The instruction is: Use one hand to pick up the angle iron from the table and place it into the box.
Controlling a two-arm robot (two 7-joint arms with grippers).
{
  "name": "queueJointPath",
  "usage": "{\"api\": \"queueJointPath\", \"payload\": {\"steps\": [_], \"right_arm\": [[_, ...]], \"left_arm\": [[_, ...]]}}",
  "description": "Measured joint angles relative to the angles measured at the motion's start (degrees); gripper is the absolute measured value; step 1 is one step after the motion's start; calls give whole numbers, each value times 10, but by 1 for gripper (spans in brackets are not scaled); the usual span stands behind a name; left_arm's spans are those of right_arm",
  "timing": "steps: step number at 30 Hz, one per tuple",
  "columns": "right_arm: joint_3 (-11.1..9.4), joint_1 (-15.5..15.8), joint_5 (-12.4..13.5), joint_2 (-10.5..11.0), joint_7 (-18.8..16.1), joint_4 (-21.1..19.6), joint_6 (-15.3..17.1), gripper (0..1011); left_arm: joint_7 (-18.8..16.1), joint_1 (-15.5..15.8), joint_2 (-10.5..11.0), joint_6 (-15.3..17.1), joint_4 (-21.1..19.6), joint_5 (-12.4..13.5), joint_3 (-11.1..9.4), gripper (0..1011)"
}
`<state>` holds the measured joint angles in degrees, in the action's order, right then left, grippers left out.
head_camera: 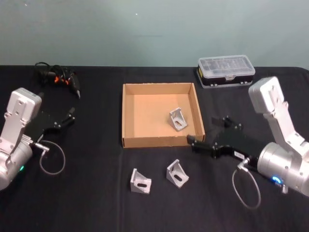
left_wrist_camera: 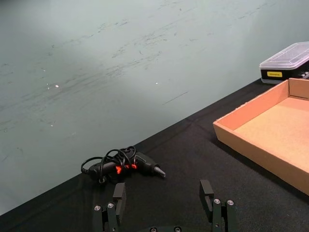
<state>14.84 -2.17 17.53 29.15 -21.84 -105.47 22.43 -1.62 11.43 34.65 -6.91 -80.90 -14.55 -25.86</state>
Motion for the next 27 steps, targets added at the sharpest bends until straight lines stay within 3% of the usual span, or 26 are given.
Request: {"api": "queueJointPath", "payload": {"steps": [4, 10, 18, 27], "right_arm": [[1, 25, 11, 10, -1, -18, 9, 1000], [25, 49, 11, 27, 2, -33, 16, 1000], [49, 48, -4, 29, 9, -22, 21, 1000], [70, 31, -24, 8, 19, 8, 26, 1000]], "left_arm": [[0, 0, 0, 0, 0, 0, 0, 1000], [0, 0, 0, 0, 0, 0, 0, 1000], [0, 0, 0, 0, 0, 0, 0, 1000], [0, 0, 0, 0, 0, 0, 0, 1000]]}}
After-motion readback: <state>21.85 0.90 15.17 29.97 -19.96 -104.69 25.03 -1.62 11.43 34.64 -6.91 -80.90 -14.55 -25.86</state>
